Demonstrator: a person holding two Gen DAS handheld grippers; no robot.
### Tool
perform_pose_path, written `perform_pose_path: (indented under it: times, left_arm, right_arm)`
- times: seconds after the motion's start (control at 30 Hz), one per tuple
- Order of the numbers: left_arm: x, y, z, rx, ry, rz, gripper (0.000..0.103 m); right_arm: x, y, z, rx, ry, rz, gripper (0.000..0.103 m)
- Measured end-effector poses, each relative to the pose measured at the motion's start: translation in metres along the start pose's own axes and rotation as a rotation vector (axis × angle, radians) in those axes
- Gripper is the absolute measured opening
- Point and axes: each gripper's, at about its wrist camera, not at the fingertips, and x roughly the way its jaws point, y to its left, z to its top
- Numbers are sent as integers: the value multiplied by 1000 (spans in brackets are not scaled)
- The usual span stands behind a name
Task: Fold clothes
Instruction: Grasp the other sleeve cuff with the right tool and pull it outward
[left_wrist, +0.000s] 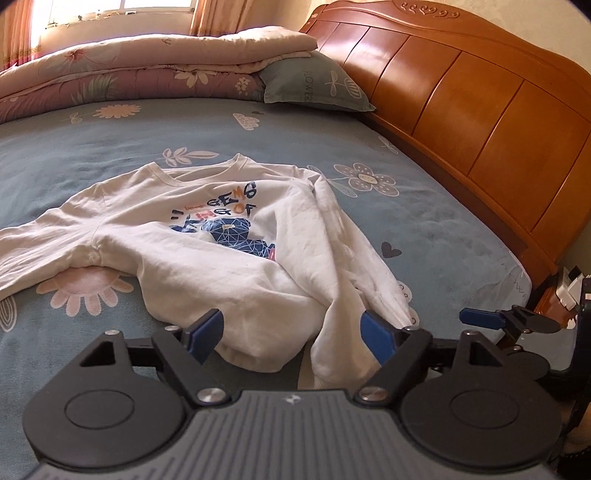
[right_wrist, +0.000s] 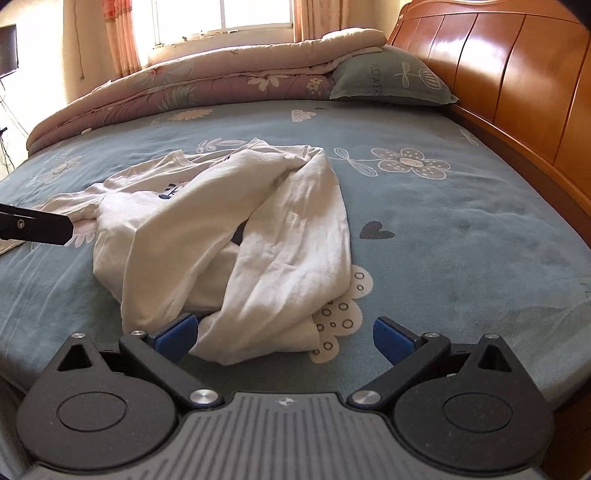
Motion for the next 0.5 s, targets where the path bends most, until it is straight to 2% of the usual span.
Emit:
perform_pose_path:
  times: [0.1, 0.17, 0.27, 0.37, 0.4, 0.5]
  left_arm:
    - [11, 0, 1, -9, 9, -3, 81]
    - [21, -3, 1, 6, 22, 17, 81]
    - [32, -4, -1, 24, 44, 35, 81]
    - [40, -4, -1, 14, 47, 19, 81]
    - [43, -4, -1, 1, 46, 16, 81]
    - [52, -5, -2, -15, 55, 5, 81]
  right_arm:
    - [20, 9, 8, 0, -3, -45, 103]
    - [34, 9, 9, 3, 33, -100, 103]
    - [44, 4, 3, -47, 79, -218, 103]
    - [41, -7, -1, -82, 75, -345, 103]
    - [41, -11, 0, -69, 71, -362, 103]
    - [49, -14, 4, -20, 82, -327, 103]
